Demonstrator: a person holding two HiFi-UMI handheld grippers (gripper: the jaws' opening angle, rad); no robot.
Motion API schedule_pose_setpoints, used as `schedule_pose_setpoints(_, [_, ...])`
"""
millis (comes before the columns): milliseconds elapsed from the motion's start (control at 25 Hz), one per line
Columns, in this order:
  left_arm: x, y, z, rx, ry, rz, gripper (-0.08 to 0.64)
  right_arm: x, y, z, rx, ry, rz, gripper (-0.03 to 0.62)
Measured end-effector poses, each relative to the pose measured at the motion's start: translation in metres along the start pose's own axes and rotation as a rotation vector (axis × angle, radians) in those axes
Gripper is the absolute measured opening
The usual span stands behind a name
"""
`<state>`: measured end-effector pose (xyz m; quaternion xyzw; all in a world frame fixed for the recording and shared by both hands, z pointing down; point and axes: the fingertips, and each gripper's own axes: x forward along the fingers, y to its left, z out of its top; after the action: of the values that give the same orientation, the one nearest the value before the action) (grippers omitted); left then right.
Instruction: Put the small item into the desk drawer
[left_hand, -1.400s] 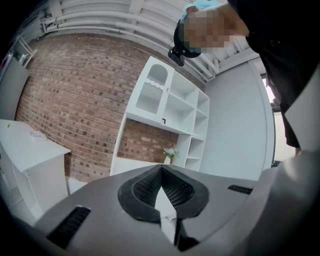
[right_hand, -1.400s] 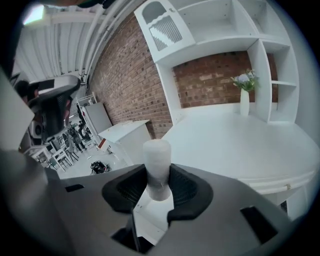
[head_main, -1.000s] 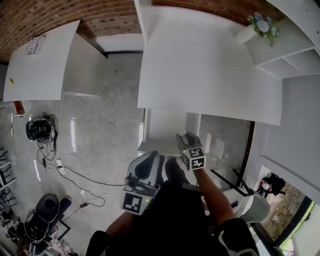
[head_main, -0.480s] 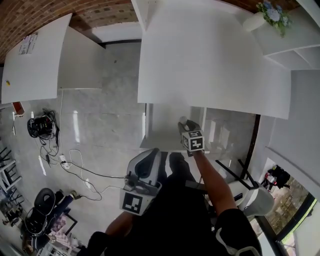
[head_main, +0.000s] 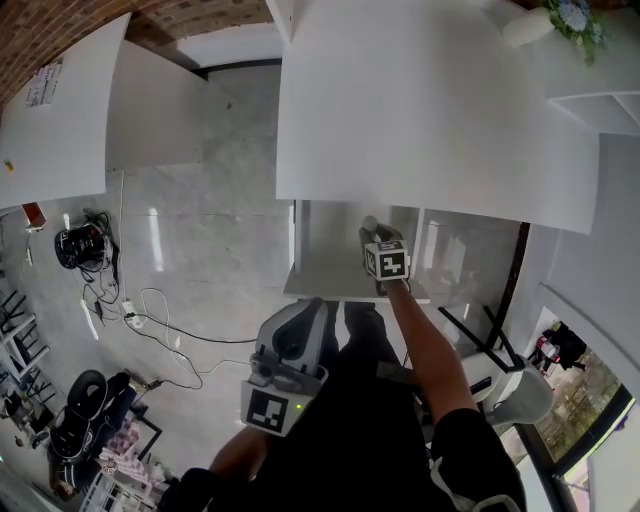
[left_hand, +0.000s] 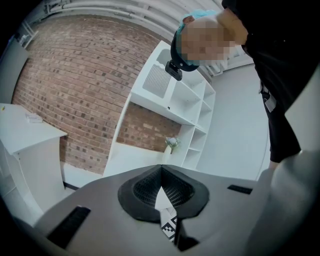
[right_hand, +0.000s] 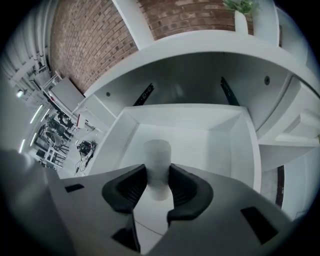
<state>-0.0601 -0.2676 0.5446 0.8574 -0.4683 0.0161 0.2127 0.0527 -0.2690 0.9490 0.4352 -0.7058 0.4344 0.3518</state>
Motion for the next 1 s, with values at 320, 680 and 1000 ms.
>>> schedule_pose_setpoints(320, [0.003, 0.010, -0.011, -0.011, 0.022, 0.004, 0.025, 0.027, -0.013, -0.014, 0.033, 0.076, -0.035, 0.149])
schedule_pose_setpoints(680, [0.002, 0.015, -0.013, -0.021, 0.030, 0.017, 0.025, 0.043, -0.022, -0.032, 0.063, 0.165, -0.062, 0.149])
schedule_pose_setpoints(1000, [-0.006, 0.018, -0.021, -0.020, 0.045, 0.029, 0.025, 0.052, -0.028, -0.040, 0.087, 0.200, -0.071, 0.152])
